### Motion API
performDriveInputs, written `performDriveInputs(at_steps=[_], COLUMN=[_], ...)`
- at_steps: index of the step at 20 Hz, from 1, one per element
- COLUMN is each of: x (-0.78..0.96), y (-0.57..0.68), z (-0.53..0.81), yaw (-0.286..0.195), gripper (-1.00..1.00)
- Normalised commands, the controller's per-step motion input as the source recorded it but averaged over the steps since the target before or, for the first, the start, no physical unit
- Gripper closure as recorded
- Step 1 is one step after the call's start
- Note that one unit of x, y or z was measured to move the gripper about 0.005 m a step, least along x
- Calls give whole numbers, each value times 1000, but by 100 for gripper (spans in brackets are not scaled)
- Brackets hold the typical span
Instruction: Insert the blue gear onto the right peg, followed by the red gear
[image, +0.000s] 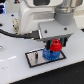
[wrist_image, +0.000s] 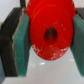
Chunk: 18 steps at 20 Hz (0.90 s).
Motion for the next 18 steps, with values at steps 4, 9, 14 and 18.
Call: performDriveInputs(at_steps=[4, 9, 14, 18], x=[193, 113, 25, -61], y=[-126, -73, 66, 219], z=[-95, -136, 47, 372], yaw=[0, 0, 0, 0], gripper=[100, 100, 100, 100])
